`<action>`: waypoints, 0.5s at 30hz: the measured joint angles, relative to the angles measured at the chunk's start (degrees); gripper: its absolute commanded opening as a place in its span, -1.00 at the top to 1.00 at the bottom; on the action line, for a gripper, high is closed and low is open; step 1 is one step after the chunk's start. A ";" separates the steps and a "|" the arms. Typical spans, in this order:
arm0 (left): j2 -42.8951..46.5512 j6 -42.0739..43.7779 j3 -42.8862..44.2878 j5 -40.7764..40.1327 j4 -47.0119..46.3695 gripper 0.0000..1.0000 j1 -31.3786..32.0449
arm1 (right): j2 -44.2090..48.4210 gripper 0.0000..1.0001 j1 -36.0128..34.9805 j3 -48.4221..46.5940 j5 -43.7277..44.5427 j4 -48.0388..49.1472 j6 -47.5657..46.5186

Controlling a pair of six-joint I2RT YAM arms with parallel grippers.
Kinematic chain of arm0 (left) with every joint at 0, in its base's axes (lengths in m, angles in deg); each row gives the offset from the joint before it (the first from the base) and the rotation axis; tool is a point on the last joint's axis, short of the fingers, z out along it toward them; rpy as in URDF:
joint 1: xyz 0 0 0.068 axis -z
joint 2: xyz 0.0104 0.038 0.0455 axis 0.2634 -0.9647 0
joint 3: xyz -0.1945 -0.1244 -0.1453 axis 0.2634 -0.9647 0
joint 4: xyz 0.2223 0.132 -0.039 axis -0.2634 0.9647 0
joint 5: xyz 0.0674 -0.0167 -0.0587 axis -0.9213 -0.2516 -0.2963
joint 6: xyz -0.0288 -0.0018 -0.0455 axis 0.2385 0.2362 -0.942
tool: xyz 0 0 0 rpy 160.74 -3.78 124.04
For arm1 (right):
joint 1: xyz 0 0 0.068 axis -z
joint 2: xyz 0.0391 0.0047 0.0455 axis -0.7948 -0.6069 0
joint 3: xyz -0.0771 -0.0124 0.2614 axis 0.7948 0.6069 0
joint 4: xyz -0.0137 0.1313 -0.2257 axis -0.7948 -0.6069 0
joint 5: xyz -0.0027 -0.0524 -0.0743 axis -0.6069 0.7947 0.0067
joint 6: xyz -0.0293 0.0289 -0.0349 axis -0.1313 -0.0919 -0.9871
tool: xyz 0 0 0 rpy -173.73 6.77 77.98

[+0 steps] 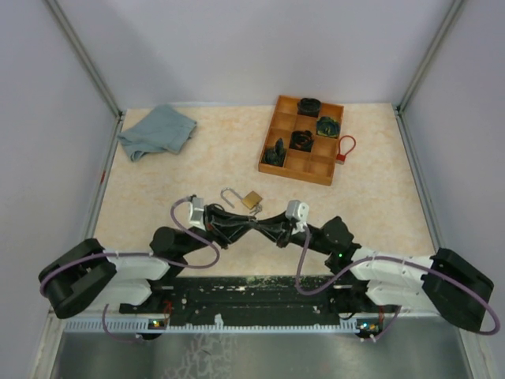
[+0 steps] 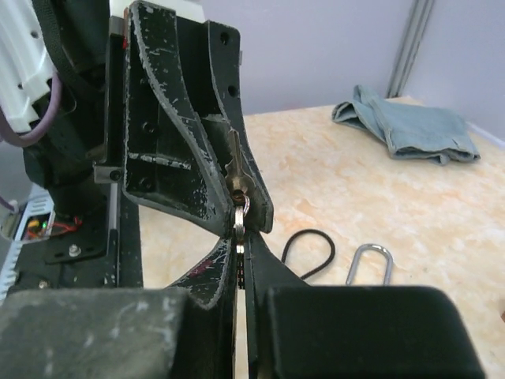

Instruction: Unlock with the key

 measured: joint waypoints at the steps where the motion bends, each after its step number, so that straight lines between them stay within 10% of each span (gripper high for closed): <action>1: 0.00 -0.50 -0.66 -1.01 0.02 0.61 0.02 | 0.55 1.00 -0.02 -0.02 0.22 -0.52 -0.50; 15: 1.46 -8.22 -5.99 -10.58 -0.04 0.08 0.35 | 7.43 1.00 -0.33 -11.69 3.78 -34.73 -11.17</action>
